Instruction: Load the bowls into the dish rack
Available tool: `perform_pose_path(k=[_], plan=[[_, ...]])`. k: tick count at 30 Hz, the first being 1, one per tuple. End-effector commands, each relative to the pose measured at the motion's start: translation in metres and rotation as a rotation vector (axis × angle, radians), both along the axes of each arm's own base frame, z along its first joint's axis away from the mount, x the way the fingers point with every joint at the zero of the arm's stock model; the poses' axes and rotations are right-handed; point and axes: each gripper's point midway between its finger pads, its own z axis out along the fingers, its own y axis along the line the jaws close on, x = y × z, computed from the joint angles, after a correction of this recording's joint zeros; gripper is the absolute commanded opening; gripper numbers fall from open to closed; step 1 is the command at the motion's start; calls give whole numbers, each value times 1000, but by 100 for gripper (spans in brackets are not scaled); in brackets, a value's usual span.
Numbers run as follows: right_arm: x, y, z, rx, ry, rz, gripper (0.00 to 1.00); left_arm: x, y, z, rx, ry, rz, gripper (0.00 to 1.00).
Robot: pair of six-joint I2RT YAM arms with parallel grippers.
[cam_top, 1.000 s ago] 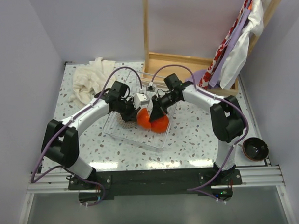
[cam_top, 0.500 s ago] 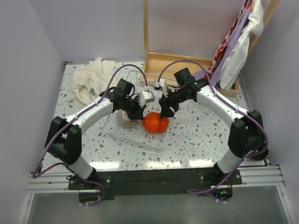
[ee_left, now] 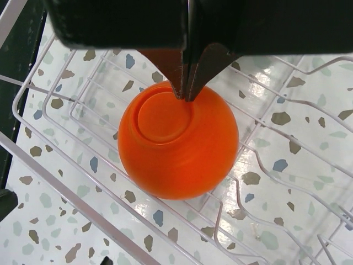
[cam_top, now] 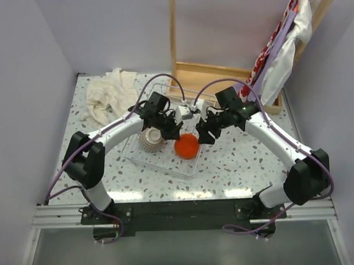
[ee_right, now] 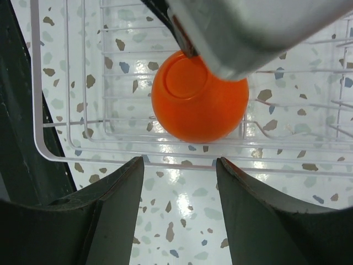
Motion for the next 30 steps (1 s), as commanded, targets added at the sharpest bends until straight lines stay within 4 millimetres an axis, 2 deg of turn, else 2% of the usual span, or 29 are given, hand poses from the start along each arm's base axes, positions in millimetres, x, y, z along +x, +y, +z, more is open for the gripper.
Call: perform_pose_path(k=[1,3,4,6,7,9,10,11,12,13,14,15,16,17,19,23,26,30], plan=[[-7,-11,10,-9,-37,-36,59,14,-14,32,-68,-67,2,0],[-12,-18,10,-32,-40,-45,59,15,-9,40,-57,-87,14,0],[-15,-25,11,-47,-63,-61,59,15,-5,53,-60,-120,21,0],[-15,-34,14,-60,-86,-98,60,15,2,64,-51,-151,39,0],[-14,-46,18,-91,-119,-169,61,17,9,77,-47,-195,64,0],[-15,-65,18,-152,-125,-256,62,27,27,87,-24,-231,144,0],[-23,-85,13,-242,-116,-291,62,34,42,99,-11,-280,207,0],[-29,-98,10,-305,-112,-300,63,49,61,104,-7,-300,287,0],[-35,-112,6,-377,-114,-283,63,56,76,104,3,-309,337,0],[-51,-137,-5,-472,-43,-299,63,63,92,111,3,-339,393,4],[-56,-160,-7,-548,-36,-345,63,78,114,118,-3,-366,477,8],[-61,-176,-12,-596,-11,-369,64,81,125,115,5,-376,515,18],[-77,-199,-24,-681,50,-393,64,85,136,122,9,-407,553,22],[-82,-228,-27,-753,79,-476,65,90,143,126,6,-435,576,26],[-95,-263,-36,-815,142,-572,67,94,149,129,11,-463,618,34],[-103,-299,-42,-816,191,-738,70,97,146,133,-38,-454,654,40],[-110,-319,-51,-800,262,-838,67,96,142,130,-48,-432,642,40],[-119,-331,-62,-753,383,-930,64,96,138,133,-69,-419,639,40]])
